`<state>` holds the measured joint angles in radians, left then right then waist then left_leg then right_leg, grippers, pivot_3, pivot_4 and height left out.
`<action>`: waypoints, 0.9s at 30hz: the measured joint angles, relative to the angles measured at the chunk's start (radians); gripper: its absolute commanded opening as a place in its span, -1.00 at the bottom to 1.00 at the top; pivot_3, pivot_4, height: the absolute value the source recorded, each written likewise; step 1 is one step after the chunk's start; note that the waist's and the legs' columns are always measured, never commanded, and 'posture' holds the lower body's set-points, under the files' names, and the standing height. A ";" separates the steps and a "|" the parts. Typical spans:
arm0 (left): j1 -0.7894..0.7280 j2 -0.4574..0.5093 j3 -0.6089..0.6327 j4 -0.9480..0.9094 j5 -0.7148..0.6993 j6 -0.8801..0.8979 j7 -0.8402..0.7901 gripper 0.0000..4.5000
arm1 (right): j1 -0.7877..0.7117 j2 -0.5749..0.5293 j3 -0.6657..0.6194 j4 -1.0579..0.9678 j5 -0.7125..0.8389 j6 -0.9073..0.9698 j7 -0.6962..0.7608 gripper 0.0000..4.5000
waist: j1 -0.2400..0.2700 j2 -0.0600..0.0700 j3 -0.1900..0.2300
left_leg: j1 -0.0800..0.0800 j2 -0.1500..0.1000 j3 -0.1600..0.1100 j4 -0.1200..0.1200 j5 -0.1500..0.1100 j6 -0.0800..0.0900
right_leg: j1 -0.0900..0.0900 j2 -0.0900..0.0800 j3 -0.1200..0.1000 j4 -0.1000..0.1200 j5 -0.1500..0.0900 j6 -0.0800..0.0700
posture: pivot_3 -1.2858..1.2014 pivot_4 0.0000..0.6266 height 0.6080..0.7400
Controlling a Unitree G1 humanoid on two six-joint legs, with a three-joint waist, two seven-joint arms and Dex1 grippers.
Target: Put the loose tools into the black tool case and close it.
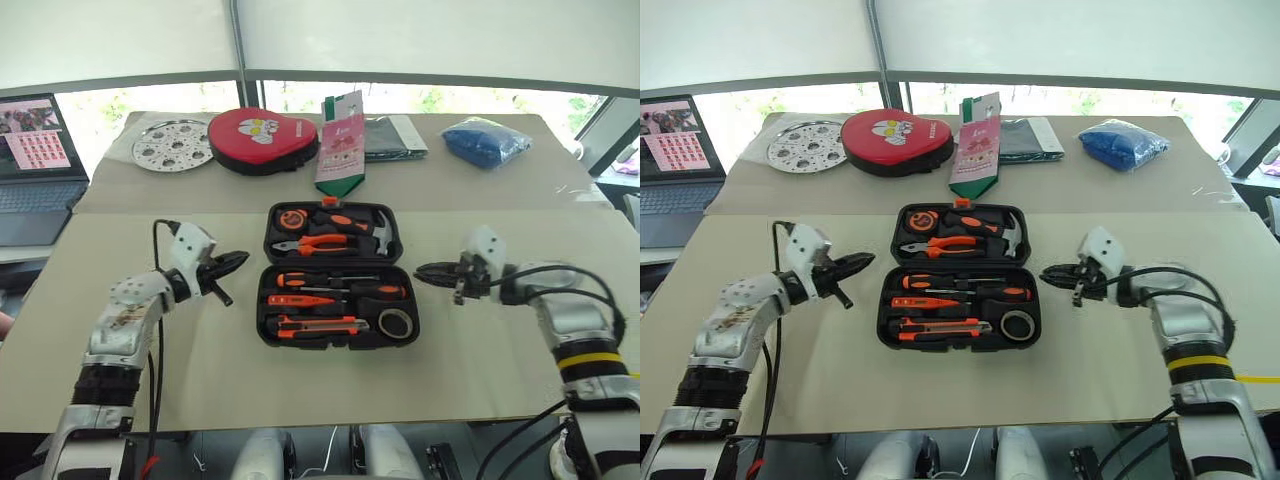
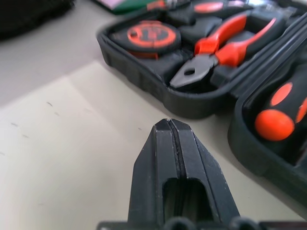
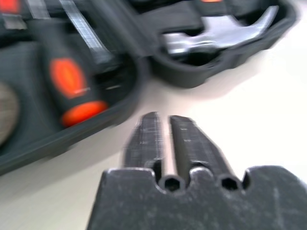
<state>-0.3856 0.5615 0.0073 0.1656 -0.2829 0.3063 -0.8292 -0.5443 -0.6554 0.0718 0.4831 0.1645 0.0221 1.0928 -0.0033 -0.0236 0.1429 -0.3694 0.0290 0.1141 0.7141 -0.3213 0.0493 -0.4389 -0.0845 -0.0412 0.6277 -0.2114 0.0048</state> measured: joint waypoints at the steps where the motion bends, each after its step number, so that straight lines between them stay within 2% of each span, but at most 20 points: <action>1: -0.005 -0.006 -0.018 -0.006 0.002 0.013 -0.006 -1.00 | -0.010 0.014 0.009 0.014 -0.011 -0.014 -0.006 -0.99 | 0.000 0.000 0.000 | 0.000 0.000 0.000 0.000 0.000 0.000 | 0.000 0.000 0.000 0.000 0.000 0.000 | 0.03 -0.52 1.00; 6: -0.005 -0.013 -0.056 -0.025 0.009 0.050 -0.025 -1.00 | -0.012 0.035 0.036 0.011 -0.026 0.024 0.007 -0.99 | 0.000 0.000 0.000 | 0.000 0.001 0.000 0.000 0.000 0.000 | 0.000 0.000 0.000 0.001 0.000 0.000 | 0.03 -0.52 1.00; 10: -0.001 -0.010 -0.062 -0.057 0.007 0.097 -0.036 -1.00 | 0.042 0.021 0.036 -0.096 -0.024 0.083 0.024 -0.99 | 0.000 0.000 0.000 | -0.001 0.001 -0.001 -0.002 0.000 0.000 | 0.000 0.001 -0.001 0.001 0.000 0.000 | 0.03 -0.52 1.00; 16: 0.103 0.042 -0.059 -0.210 -0.033 0.180 -0.093 -1.00 | 0.157 -0.012 0.029 -0.298 -0.004 0.194 0.033 -0.99 | 0.000 0.000 0.000 | 0.000 0.001 -0.001 -0.003 0.000 0.000 | 0.000 0.000 0.000 0.000 -0.001 0.002 | 0.03 -0.52 1.00; 22: 0.203 0.062 -0.004 -0.329 -0.083 0.242 -0.084 -1.00 | 0.230 -0.039 0.004 -0.394 0.027 0.249 0.015 -0.99 | 0.002 0.000 0.000 | 0.000 0.001 -0.001 -0.001 0.000 0.000 | 0.000 0.000 0.001 -0.002 -0.001 0.001 | 0.03 -0.52 1.00; 23: 0.212 0.062 0.011 -0.343 -0.095 0.244 -0.080 -1.00 | 0.237 -0.045 -0.011 -0.398 0.039 0.259 0.013 -0.74 | 0.004 0.000 0.000 | 0.000 0.001 -0.001 -0.001 0.000 0.000 | 0.000 0.000 0.001 -0.002 -0.001 0.001 | 0.03 -0.52 1.00; 25: 0.219 0.074 0.041 -0.361 -0.093 0.236 -0.056 -1.00 | 0.240 -0.064 -0.053 -0.414 0.081 0.349 0.001 -0.51 | 0.008 0.000 0.000 | 0.001 0.001 -0.001 0.000 0.000 0.000 | 0.000 -0.001 0.001 0.000 -0.001 0.001 | 0.03 -0.52 1.00; 26: 0.219 0.087 0.050 -0.363 -0.085 0.237 -0.043 -0.77 | 0.240 -0.070 -0.075 -0.420 0.100 0.379 -0.005 -0.36 | 0.009 0.000 0.000 | 0.001 0.001 -0.001 0.000 0.000 0.000 | 0.001 -0.001 0.001 0.000 -0.001 0.000 | 0.03 -0.52 1.00; 27: 0.219 0.117 0.053 -0.366 -0.077 0.252 -0.038 -0.70 | 0.239 -0.083 -0.094 -0.431 0.122 0.412 -0.004 -0.21 | 0.010 0.000 0.000 | 0.001 0.001 -0.001 0.000 0.000 0.000 | 0.000 -0.001 0.001 0.000 -0.001 0.000 | 0.03 -0.52 1.00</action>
<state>-0.1666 0.6787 0.0606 -0.2008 -0.3601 0.5586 -0.8670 -0.3051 -0.7383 -0.0226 0.0522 0.2867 0.4338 1.0889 0.0063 -0.0233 0.1431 -0.3683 0.0296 0.1128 0.7141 -0.3216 0.0495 -0.4385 -0.0851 -0.0400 0.6280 -0.2120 0.0049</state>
